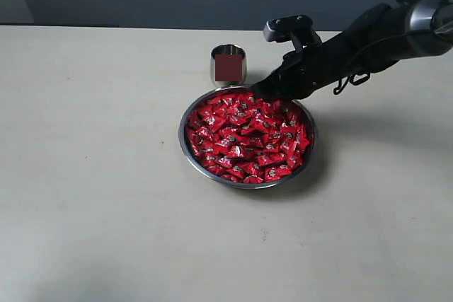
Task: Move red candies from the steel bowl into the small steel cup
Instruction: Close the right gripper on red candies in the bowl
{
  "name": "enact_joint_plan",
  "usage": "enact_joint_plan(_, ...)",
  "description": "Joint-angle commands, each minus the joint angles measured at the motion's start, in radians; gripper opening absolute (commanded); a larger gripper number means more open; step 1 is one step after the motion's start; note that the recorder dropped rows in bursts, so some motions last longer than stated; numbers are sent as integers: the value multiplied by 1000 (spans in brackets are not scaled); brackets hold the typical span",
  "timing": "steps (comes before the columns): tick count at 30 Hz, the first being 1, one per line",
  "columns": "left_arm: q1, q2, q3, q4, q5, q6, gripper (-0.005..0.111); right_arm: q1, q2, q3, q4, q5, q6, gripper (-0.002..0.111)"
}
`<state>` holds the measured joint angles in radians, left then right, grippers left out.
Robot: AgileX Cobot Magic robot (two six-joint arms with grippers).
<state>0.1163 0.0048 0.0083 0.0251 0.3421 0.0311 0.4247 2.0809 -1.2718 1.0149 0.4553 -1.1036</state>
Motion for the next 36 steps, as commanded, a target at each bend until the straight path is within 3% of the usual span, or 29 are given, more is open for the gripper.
enact_joint_plan(1,-8,-5,-8,2,-5,-2,0,-6,-23,-6,-7,51,-3,9)
enact_joint_plan(6,-8,-5,-8,2,-5,-2,0,-6,-12,-6,-50,54,-3,41)
enact_joint_plan(14,-8,-5,-8,2,-5,-2,0,-6,10,-6,-49,46,-1,41)
enact_joint_plan(22,-8,-5,-8,2,-5,-2,0,-6,38,-10,-75,45,-1,33)
enact_joint_plan(26,-8,-5,-8,2,-5,-2,0,-6,21,-10,-64,16,-1,0)
enact_joint_plan(36,-8,-5,-8,2,-5,-2,0,-6,-67,-10,-62,72,2,0)
